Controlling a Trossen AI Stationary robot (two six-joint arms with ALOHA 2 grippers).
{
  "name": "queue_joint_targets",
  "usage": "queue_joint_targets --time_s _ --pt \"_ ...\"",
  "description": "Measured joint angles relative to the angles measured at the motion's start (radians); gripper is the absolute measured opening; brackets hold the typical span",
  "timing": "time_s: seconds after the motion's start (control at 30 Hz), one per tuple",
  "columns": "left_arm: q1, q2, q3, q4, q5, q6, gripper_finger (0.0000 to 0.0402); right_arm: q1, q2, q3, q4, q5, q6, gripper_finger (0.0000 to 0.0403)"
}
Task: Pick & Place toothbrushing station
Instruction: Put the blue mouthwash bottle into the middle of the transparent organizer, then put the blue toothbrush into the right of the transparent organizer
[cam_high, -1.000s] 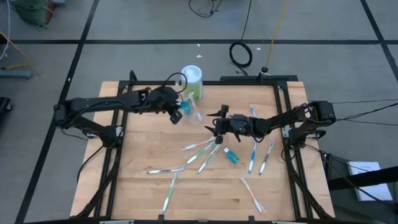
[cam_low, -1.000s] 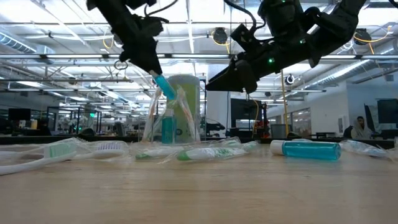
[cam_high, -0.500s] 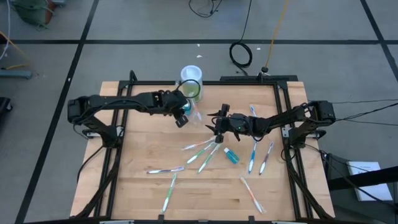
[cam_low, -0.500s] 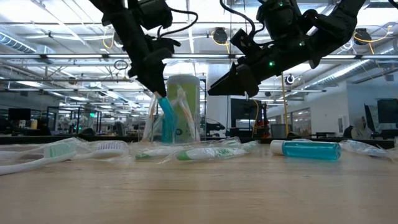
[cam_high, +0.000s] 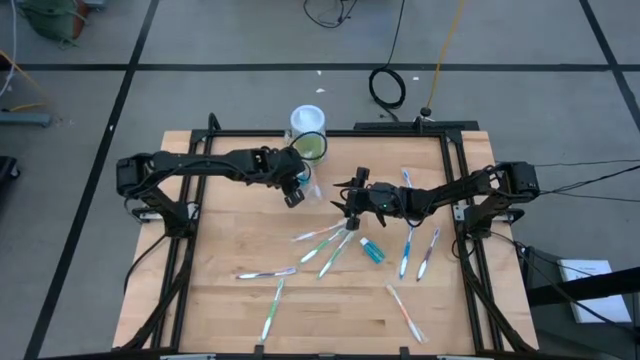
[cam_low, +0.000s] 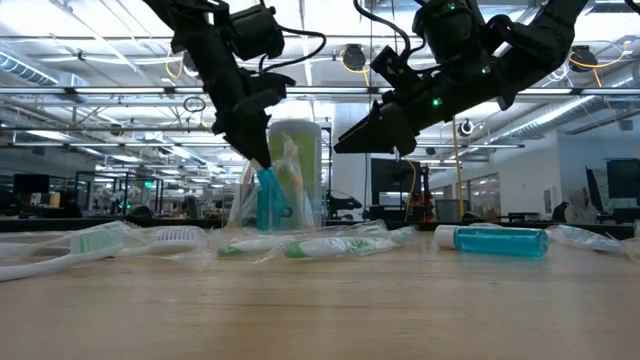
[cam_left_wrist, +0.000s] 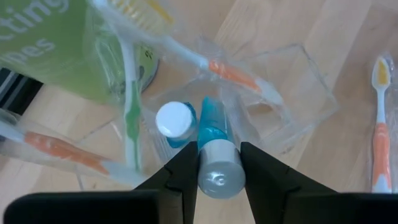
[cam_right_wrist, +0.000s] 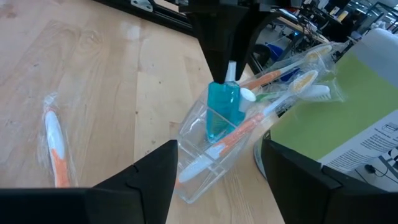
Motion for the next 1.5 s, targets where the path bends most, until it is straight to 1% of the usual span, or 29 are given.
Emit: queue_joint_targets --time_s 0.27,0.4,0.87,0.97,1.13,1.2,1.27,1.43,1.5 --pt "0.0 0.0 0.0 0.018 -0.001 0.002 0.0168 0.0 0.0 0.0 0.0 0.0 0.0 0.0222" --pt "0.0 0.0 0.0 0.069 -0.001 0.002 0.0186 0.0 0.0 0.0 0.0 0.0 0.0 0.0221" --pt "-0.005 0.0 0.0 0.09 -0.001 0.0 0.0191 0.0 0.0 0.0 0.0 0.0 0.0 0.0221" --pt "-0.023 -0.01 0.0 0.079 -0.001 -0.004 0.0191 0.0 0.0 0.0 -0.008 0.0 0.0 0.0221" --pt "-0.076 -0.073 0.0 0.0 0.0 -0.01 0.0191 0.001 0.0 -0.001 -0.066 0.0 0.001 0.022" --pt "-0.101 -0.095 0.0 -0.021 0.0 -0.037 0.0191 0.001 0.0 -0.001 -0.087 -0.004 0.001 0.0218" --pt "-0.126 -0.115 0.0 -0.04 0.0 -0.062 0.0191 0.001 0.0 -0.001 -0.106 -0.042 0.008 0.0217" --pt "-0.178 -0.127 0.0 -0.052 0.0 -0.065 0.0191 0.002 0.001 -0.001 -0.13 -0.224 0.088 0.0215" --pt "-0.19 -0.128 0.0 -0.06 -0.001 -0.03 0.0191 0.003 0.001 -0.001 -0.147 -0.239 0.124 0.0215"
